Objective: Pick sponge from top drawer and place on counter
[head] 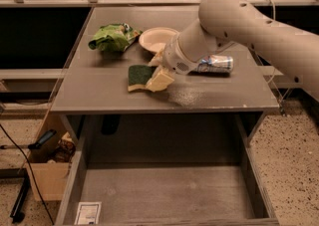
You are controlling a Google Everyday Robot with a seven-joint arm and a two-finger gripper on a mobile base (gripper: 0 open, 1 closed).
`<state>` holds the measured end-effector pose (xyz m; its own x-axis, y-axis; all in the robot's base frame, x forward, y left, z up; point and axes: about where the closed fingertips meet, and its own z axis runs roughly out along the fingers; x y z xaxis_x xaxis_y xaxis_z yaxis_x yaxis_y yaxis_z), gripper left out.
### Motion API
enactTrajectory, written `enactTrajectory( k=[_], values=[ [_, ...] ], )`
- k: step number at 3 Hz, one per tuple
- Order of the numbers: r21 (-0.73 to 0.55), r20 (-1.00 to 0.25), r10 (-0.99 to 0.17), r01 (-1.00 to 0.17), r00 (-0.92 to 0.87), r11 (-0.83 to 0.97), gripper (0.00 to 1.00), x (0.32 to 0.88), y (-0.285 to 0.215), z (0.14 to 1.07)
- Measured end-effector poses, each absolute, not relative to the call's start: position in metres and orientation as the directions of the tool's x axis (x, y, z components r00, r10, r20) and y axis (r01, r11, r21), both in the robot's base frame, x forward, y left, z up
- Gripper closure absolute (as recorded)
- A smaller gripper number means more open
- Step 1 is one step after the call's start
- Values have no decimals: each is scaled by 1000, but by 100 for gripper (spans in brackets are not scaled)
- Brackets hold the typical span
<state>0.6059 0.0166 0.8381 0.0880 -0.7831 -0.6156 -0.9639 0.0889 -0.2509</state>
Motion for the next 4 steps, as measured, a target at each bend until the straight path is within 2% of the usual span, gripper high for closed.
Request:
enactTrajectory(
  k=[3, 4],
  values=[
    [-251, -616, -783, -964, 88, 89, 17, 606, 17, 838],
    [-251, -616, -783, -964, 88, 89, 0, 606, 17, 838]
  ],
)
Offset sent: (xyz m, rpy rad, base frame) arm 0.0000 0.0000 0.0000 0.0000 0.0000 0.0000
